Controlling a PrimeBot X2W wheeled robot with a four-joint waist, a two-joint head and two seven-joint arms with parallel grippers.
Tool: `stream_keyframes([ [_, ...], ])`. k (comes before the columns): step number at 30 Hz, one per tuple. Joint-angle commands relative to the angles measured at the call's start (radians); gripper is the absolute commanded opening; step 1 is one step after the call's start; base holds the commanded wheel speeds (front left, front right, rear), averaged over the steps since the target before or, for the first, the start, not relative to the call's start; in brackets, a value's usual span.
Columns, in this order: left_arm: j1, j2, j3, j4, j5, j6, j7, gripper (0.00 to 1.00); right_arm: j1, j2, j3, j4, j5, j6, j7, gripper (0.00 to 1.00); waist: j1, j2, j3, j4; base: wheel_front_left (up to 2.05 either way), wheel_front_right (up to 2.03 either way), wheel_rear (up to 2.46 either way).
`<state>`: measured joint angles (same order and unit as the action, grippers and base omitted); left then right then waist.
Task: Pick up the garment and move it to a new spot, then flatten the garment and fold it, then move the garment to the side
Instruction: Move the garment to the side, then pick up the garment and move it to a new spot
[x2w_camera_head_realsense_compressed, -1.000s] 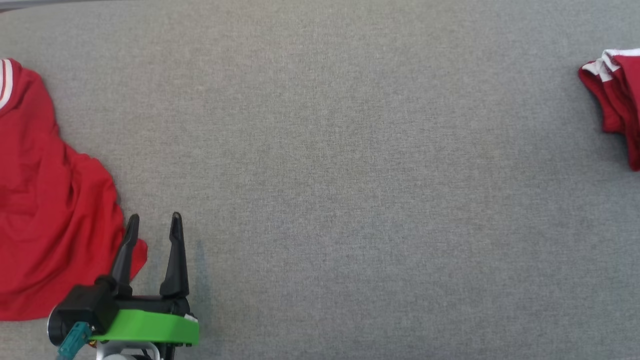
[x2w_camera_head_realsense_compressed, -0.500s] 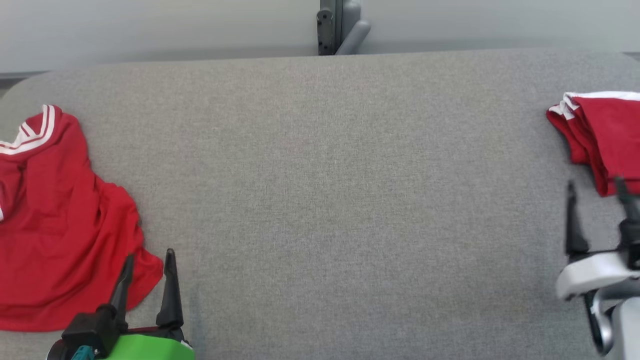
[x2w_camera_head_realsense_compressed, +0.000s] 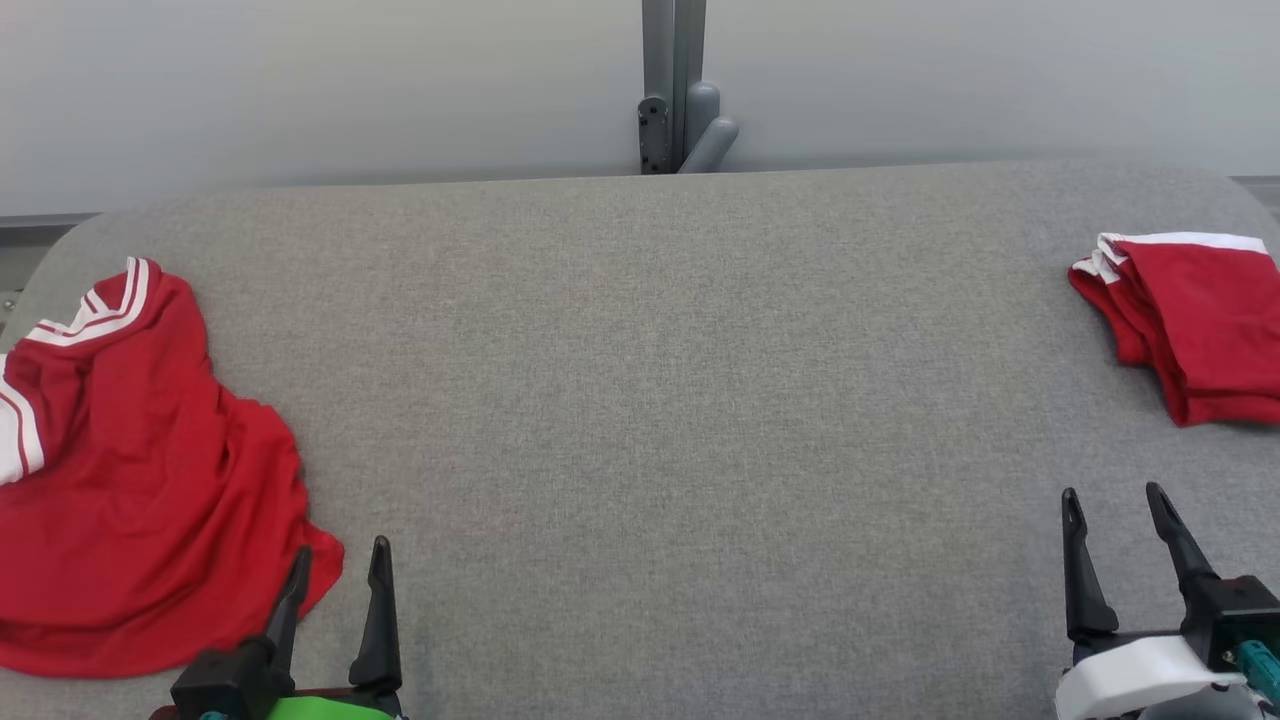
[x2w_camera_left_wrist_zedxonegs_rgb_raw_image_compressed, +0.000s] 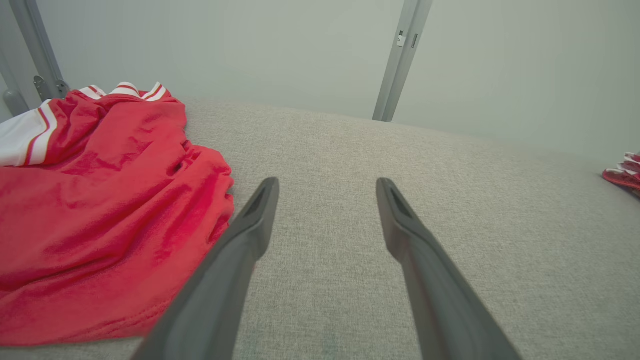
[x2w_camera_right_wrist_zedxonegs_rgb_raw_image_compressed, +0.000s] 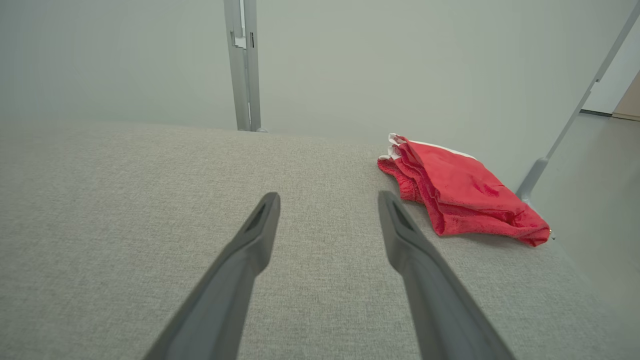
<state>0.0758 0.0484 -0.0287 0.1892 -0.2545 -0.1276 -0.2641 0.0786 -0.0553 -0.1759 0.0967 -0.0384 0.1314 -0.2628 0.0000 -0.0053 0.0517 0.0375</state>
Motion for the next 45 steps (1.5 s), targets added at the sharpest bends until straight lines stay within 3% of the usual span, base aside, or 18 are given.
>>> stream_keyframes([
  [1, 0.019, 0.004, 0.005, 0.004, -0.002, -0.003, 0.0, 1.0, 0.026, 0.001, -0.01, 0.013, 0.009, -0.001, -0.002, 1.0, 0.0, 0.0053, -0.027, 0.003, 0.0, 0.0, 0.0],
  [13, 0.017, 0.004, -0.015, 0.027, 0.004, -0.004, 0.0, 1.0, 0.037, 0.003, -0.01, 0.031, 0.059, -0.001, -0.003, 1.0, 0.0, 0.0053, -0.034, 0.004, 0.0, 0.0, 0.0],
  [20, 0.018, 0.004, -0.021, 0.028, 0.002, -0.004, 0.0, 1.0, 0.045, 0.003, -0.007, 0.023, 0.06, -0.001, -0.003, 1.0, 0.0, 0.0053, -0.04, 0.043, 0.0, 0.0, 0.0],
  [25, 0.017, 0.004, -0.017, 0.024, -0.002, -0.003, 0.0, 1.0, 0.047, 0.003, 0.007, 0.019, 0.076, -0.001, -0.003, 1.0, 0.0, 0.0053, -0.044, 0.123, 0.0, 0.0, 0.0],
  [37, 0.045, 0.004, 0.027, 0.019, -0.013, 0.006, 0.0, 1.0, 0.028, 0.003, 0.072, 0.024, 0.091, -0.001, -0.003, 1.0, 0.0, 0.0053, -0.06, 0.396, 0.0, 0.0, 0.0],
  [45, 0.059, 0.004, 0.055, 0.004, -0.017, 0.014, 0.0, 1.0, 0.04, 0.003, 0.106, 0.036, 0.109, -0.001, -0.003, 1.0, 0.0, 0.0053, -0.066, 0.466, 0.0, 0.0, 0.0],
])
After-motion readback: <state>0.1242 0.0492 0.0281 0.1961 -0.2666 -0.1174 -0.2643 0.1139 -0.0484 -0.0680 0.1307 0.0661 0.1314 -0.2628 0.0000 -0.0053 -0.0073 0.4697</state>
